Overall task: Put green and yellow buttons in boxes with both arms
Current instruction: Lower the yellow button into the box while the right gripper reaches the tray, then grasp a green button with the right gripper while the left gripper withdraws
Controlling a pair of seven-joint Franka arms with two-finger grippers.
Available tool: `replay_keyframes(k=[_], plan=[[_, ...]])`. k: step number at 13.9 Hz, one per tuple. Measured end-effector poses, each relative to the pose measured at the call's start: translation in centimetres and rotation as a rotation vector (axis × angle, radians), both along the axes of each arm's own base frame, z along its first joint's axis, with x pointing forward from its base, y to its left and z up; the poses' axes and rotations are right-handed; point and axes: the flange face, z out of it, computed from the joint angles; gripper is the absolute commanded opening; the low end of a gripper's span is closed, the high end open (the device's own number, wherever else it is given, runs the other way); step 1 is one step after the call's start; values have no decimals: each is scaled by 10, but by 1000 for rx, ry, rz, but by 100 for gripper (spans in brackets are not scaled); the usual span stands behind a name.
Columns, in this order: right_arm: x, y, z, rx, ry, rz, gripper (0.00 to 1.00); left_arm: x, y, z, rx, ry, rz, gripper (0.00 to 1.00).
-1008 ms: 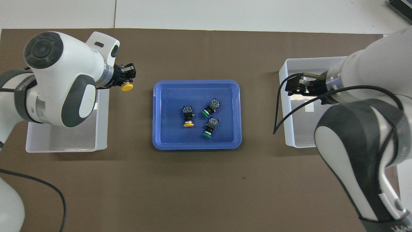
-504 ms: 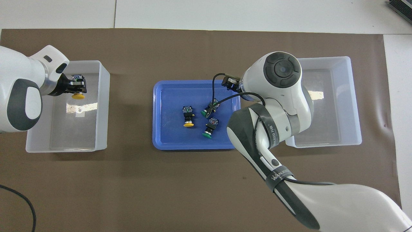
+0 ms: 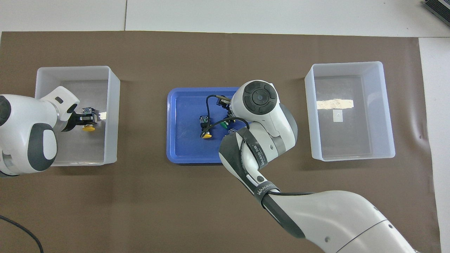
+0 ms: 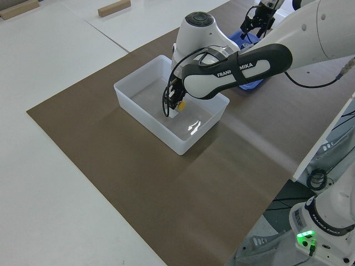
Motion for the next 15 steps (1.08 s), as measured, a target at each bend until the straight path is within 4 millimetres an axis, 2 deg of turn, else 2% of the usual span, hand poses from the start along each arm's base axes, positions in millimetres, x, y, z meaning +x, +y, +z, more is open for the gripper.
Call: replay_keyframes(k=[2,4,5,8,10,11,12,14,15], plan=[[-1,3,-4,-2,2,6,100,1,-5,3,-1,0,-9,93],[-3,7,-11,-3,2,17,100,11,-8,25,-3,13,-17,93],[-4,11,-16,-4,3,23,100,18,-9,46,-4,25,-20,93],[-7,16,-27,-11,13,40,100,39,-14,125,-7,47,-33,91],[-8,15,-29,-16,16,55,100,44,-37,159,-14,42,-15,90],[-8,15,-30,-17,16,60,96,45,-58,167,-21,37,11,90],[-8,15,-32,-17,15,64,78,44,-84,168,-29,36,35,90],[-8,15,-36,-21,20,66,20,37,-138,163,-40,52,68,88],[-8,15,-36,-21,21,67,0,33,-157,160,-44,58,84,87]])
